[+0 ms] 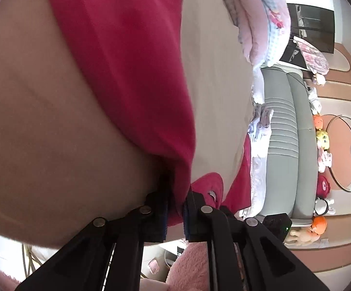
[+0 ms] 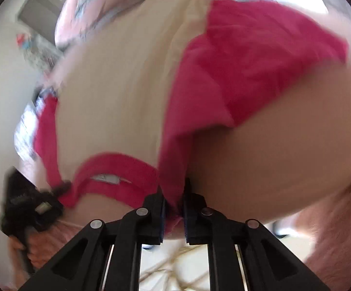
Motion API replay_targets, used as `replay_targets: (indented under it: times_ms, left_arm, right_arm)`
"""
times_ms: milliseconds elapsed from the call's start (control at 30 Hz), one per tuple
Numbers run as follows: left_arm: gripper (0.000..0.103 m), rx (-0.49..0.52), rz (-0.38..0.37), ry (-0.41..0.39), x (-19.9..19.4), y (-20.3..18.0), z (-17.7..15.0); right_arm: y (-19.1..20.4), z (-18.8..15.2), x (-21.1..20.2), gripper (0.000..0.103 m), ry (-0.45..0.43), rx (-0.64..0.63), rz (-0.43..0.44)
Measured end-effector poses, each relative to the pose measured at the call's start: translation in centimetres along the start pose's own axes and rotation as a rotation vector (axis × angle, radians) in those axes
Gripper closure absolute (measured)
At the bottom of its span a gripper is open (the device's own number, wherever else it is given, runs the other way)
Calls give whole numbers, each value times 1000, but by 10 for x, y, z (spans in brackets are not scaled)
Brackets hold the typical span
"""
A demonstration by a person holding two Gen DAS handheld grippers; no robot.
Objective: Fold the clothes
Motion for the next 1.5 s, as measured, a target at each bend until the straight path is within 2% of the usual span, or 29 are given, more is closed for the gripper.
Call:
replay_targets:
  times_ms: [67, 133, 167, 233, 300, 400, 433, 467, 533, 667, 733, 767, 833, 900, 967, 1000, 1033, 1067, 1133, 1200, 1233, 1267, 1300, 1333, 1367, 1400, 1433, 1467, 1500]
  left_arm:
    - [94, 3, -10, 3, -6, -2, -1]
    - [92, -14, -22, 2, -2, -5, -1]
    - [88, -29, -31, -2, -1, -8, 0]
    - [77, -36, -40, -13, -1, -11, -3]
    - [70, 7, -23, -18, 10, -13, -7]
    - [72, 114, 30, -10, 17, -24, -15]
    - [90, 150, 47, -8, 19, -28, -18]
    - [95, 141, 43, 8, 22, -30, -20]
    - [95, 82, 0, 10, 21, -30, -20]
    - [95, -62, -59, 31, 19, -14, -28]
    - [96, -104, -37, 46, 21, -3, -35]
    - [97, -117, -46, 47, 21, 0, -35]
    - [97, -144, -66, 49, 19, 6, -37]
    - [97, -149, -72, 37, 20, 4, -35]
    - [95, -127, -75, 10, 17, -6, -30]
    - [93, -115, -82, -5, 12, -10, -29]
    - [84, -102, -82, -24, 6, -13, -27]
    - [61, -88, -62, -56, 2, -15, -23]
    - [34, -56, -26, -132, -6, -22, -13]
    - [34, -20, -5, -171, -9, -27, -6]
    - [35, -1, 10, -179, -8, -29, -3]
    - [35, 9, 10, -163, -3, -30, -1]
    - [39, 12, 12, -131, 7, -32, -1]
    - [62, 14, 15, -98, 17, -34, -1]
    - [91, 26, 31, -78, 29, -36, -1]
    - [97, 42, 73, -71, 29, -30, -4]
    - [97, 58, 115, -65, 28, -25, -7]
    - [97, 56, 114, -68, 32, -28, -8]
    - [97, 54, 88, -60, 35, -34, -10]
  right_arm:
    - [-6, 7, -12, 82, -19, 71, 57]
    - [-12, 19, -28, 70, -107, 132, 97]
    - [-14, 24, -33, 65, -138, 156, 120]
    - [-14, 27, -31, 63, -126, 177, 158]
    - [-9, 20, -15, 63, -69, 130, 136]
    - [1, 13, -3, 70, -26, 45, 97]
    - [7, 12, -4, 81, -27, 22, 97]
    - [12, 11, -5, 84, -28, -1, 98]
    - [23, 10, -8, 86, -32, -42, 103]
    - [16, 14, -19, 88, -25, 26, 167]
    - [0, 5, -13, 90, 9, 28, 94]
    - [-4, -1, -13, 97, 17, 23, 74]
    - [-11, -12, -15, 97, 31, 14, 42]
    - [-8, -11, -20, 95, 23, 29, 83]
    - [-9, -6, -28, 87, -7, 95, 161]
    - [-9, -3, -32, 86, -24, 125, 196]
    - [-9, 0, -36, 76, -45, 140, 214]
    - [-9, 3, -39, 61, -66, 156, 231]
    - [-11, 8, -41, 48, -91, 165, 225]
    - [-10, 6, -31, 47, -76, 147, 188]
    - [-9, 2, -22, 51, -61, 122, 163]
    - [-7, -1, -13, 69, -45, 98, 139]
    - [-6, -5, -5, 76, -34, 72, 114]
    - [-3, -7, -5, 82, -44, 35, 88]
    - [-1, -9, -5, 91, -52, 2, 65]
    - [1, -10, -8, 94, -61, -17, 49]
    - [3, -11, -10, 95, -69, -37, 34]
    - [5, -11, -14, 97, -78, -48, 29]
    - [5, -10, -23, 97, -90, -20, 69]
Point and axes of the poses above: each gripper's, at about its wrist camera, not at the fingertips, and x roughly the way its jaws point, y to its left, z to its top, the point moved 9 cm from there along x, roughly the way its jaws point, and after that the axes turned 1 degree about -z, right-handed, at the moved point
